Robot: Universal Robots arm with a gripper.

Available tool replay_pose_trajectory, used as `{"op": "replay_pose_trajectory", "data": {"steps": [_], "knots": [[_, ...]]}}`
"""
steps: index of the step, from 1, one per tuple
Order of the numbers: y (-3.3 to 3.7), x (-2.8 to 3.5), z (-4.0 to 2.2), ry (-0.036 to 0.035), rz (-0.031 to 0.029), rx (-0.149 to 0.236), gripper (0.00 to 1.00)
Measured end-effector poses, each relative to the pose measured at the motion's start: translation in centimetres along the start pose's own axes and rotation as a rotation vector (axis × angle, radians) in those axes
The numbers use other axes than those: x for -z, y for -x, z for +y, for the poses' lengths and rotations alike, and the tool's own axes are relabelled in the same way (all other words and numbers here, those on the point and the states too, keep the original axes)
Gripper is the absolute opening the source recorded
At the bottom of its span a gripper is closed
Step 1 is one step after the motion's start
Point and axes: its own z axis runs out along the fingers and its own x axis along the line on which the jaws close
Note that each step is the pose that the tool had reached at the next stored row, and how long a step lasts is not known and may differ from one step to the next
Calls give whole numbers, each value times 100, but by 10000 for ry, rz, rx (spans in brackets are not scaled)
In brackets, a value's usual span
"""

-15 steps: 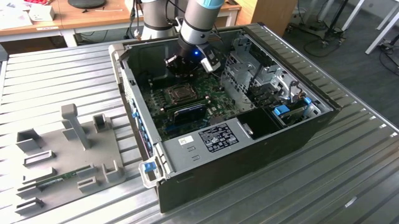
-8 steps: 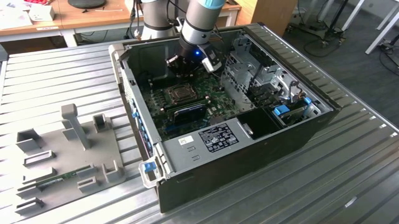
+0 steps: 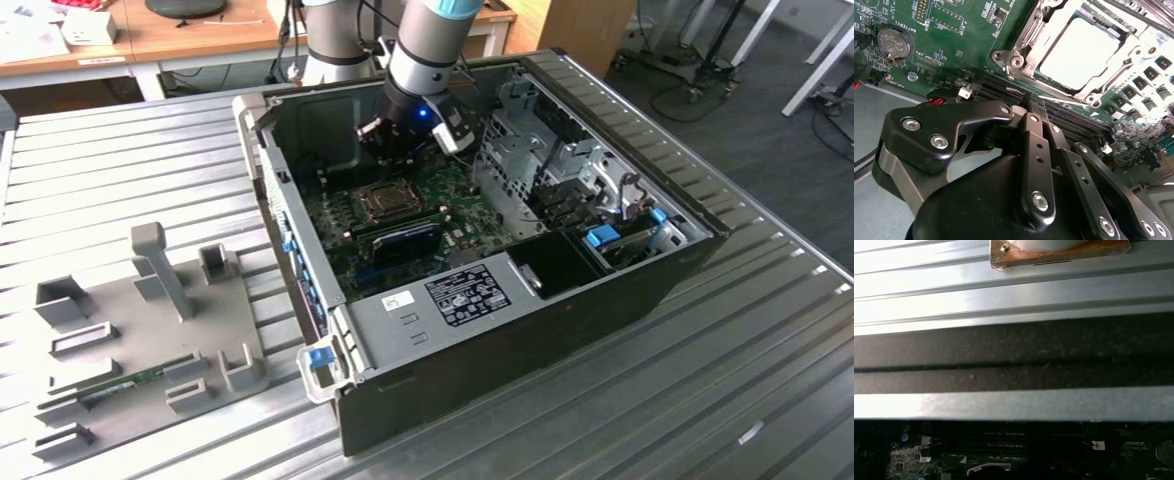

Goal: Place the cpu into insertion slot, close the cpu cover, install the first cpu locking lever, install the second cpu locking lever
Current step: 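Install the first cpu locking lever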

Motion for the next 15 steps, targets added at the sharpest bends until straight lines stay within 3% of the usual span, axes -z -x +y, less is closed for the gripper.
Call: {"op": "replay_pose_trajectory", "data": {"steps": [11,15], "knots": [[8,-5,24,-67,-2,-5,10],[7,-9,41,-147,-5,-15,10]]}}
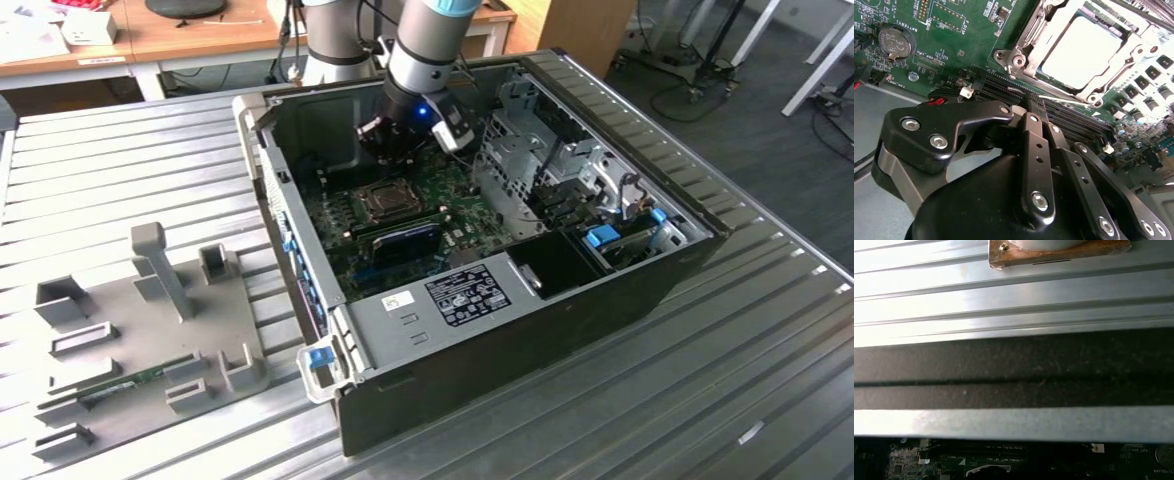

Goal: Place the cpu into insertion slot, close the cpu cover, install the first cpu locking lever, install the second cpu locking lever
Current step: 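Install the first cpu locking lever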

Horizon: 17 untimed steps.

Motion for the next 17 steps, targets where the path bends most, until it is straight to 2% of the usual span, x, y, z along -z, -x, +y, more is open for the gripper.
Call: {"op": "replay_pose_trajectory", "data": {"steps": [3,15,17], "knots": [[0,-2,12,-28,-2,-3,10],[0,-3,5,-25,-1,-3,10],[0,-3,3,31,2,4,10]]}}
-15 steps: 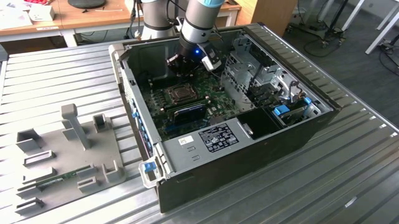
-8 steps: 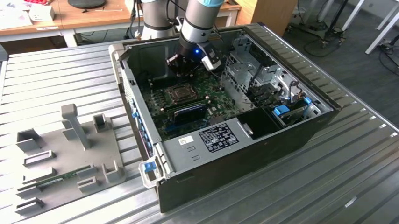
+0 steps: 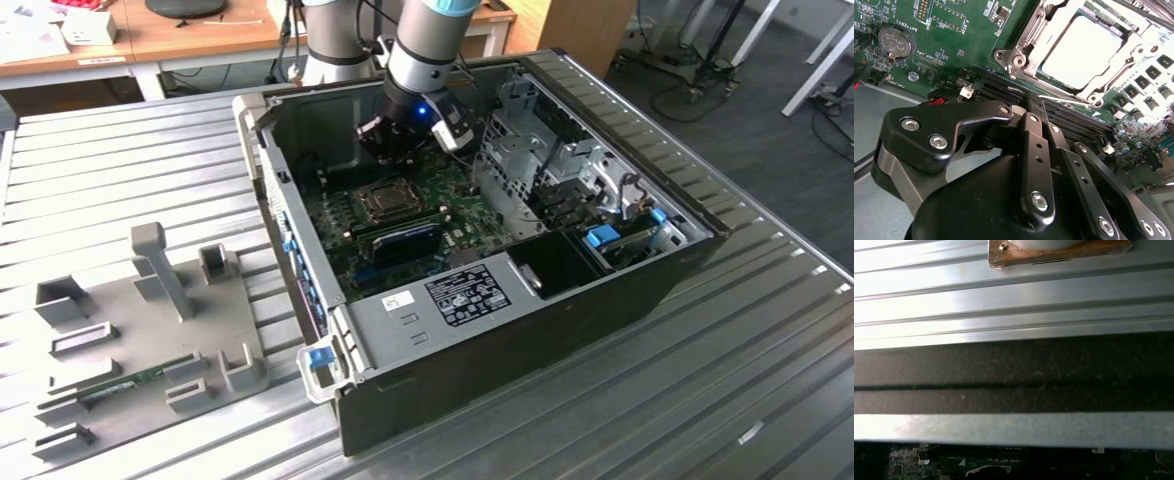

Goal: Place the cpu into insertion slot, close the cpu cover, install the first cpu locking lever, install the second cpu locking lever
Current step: 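Install the first cpu locking lever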

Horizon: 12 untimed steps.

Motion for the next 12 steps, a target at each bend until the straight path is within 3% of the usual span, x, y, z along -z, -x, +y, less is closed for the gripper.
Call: {"op": "replay_pose_trajectory", "data": {"steps": [3,12], "knots": [[0,0,0,82,1,8,10],[2,-8,-13,85,2,9,10]]}}
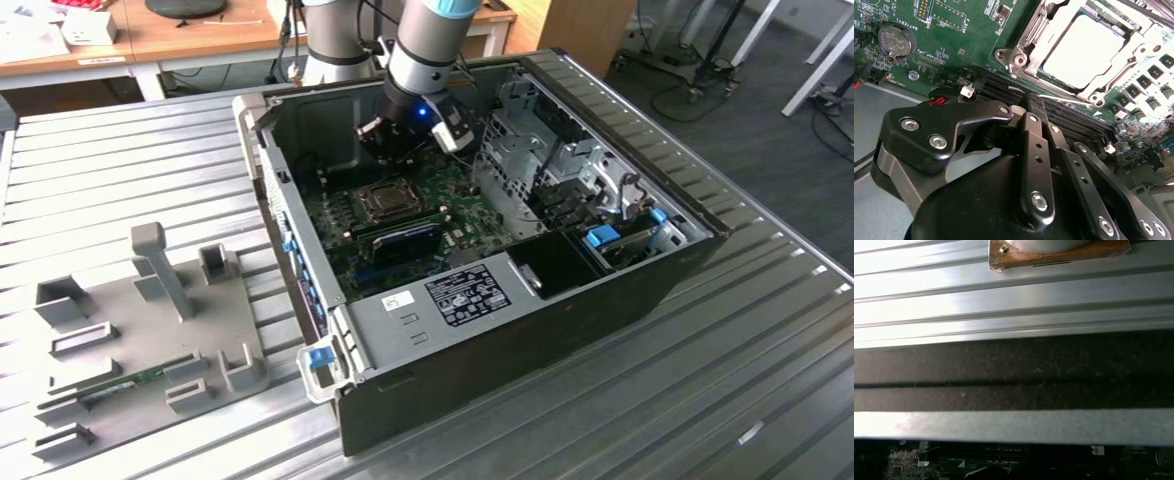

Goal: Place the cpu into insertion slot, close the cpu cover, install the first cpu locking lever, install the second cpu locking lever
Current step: 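Install the first cpu locking lever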

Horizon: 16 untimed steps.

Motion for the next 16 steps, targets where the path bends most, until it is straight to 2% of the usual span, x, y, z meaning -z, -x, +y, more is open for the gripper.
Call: {"op": "replay_pose_trajectory", "data": {"steps": [16], "knots": [[6,-28,-73,0,-1,-1,10]]}}
